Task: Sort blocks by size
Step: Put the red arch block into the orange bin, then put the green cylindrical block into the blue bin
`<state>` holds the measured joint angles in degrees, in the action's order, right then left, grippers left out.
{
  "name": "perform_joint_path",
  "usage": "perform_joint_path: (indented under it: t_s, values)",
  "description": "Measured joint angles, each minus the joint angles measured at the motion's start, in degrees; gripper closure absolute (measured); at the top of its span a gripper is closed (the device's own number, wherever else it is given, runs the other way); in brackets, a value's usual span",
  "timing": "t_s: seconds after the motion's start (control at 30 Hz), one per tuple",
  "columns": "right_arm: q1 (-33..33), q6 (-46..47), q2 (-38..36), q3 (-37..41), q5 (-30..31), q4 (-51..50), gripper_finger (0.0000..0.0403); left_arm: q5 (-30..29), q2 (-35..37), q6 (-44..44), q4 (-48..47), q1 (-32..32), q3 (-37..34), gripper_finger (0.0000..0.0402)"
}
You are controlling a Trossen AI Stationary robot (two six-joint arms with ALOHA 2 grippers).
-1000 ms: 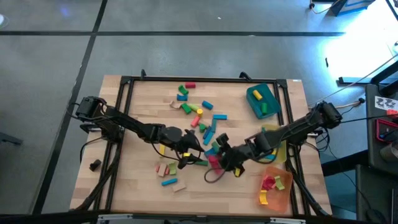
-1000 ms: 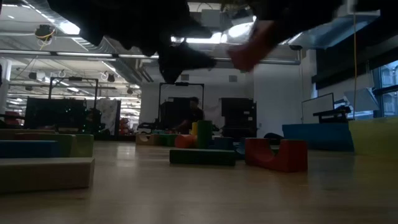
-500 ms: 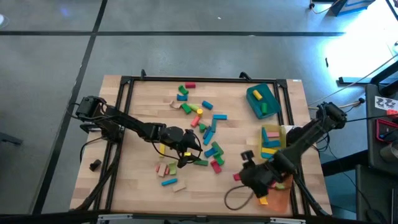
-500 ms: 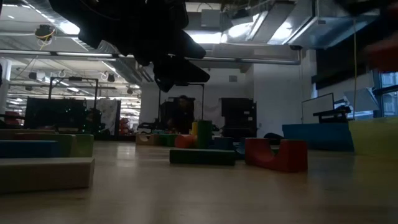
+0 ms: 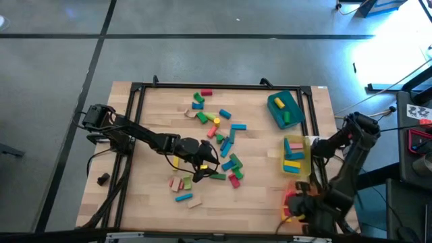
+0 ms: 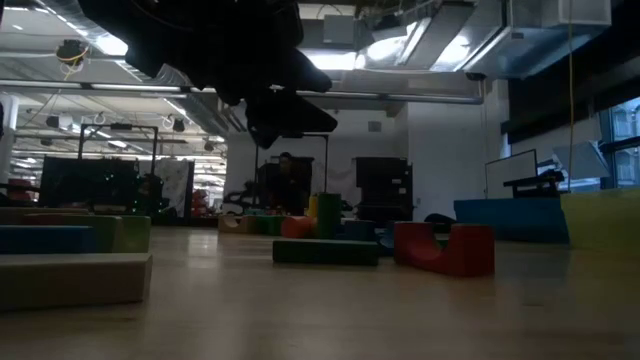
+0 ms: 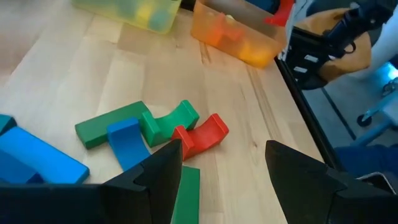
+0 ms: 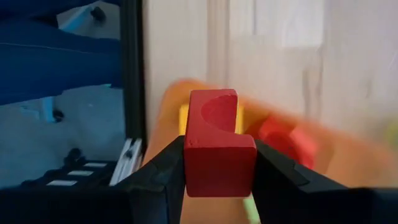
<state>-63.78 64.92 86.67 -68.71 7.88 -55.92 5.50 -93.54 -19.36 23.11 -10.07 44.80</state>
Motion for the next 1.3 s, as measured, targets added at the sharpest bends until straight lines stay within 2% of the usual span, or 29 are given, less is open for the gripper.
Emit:
perform_joint_path:
  t_s: [0.1, 0.23, 0.47, 0.7, 0.8, 0.9, 1.1, 1.3]
  values:
    - [-2.87, 4.85, 0.00, 0.00, -0.04, -0.01, 0.0254, -1.57, 0.04, -2.57, -0.02, 0.00, 0.00, 0.0188]
    - [-5.27, 11.20, 0.00, 0.00, -0.03, 0.18, 0.0242, -2.50, 0.95, -1.49, 0.65, 0.00, -0.02, 0.0188]
    - [-6.41, 12.79, 0.04, 0.00, 0.00, 0.44, 0.0232, -9.76, 1.25, -1.29, 0.82, 0.22, -0.02, 0.0188]
    - [-6.37, 12.70, 0.04, -0.02, 0.57, 0.41, 0.0231, -24.86, 1.25, 2.56, -0.79, 1.16, -0.02, 0.0188]
    - [-6.37, 12.68, 0.04, -0.02, 0.59, 0.41, 0.0231, -28.55, 1.13, 5.52, -2.16, 2.18, -0.02, 0.0188]
    - [-6.37, 12.66, 0.06, -0.02, 1.51, 0.41, 0.0231, -29.21, 0.12, 6.39, -2.53, 3.63, -0.02, 0.0188]
    - [-6.32, 12.59, 0.07, -0.04, 8.05, 0.37, 0.0231, -29.31, -4.46, 6.61, -2.99, 5.63, -0.02, 0.0188]
    - [-6.32, 12.60, 0.07, -0.04, 9.64, 0.35, 0.0230, -29.29, -6.39, 9.04, -3.08, 6.82, -0.02, 0.0188]
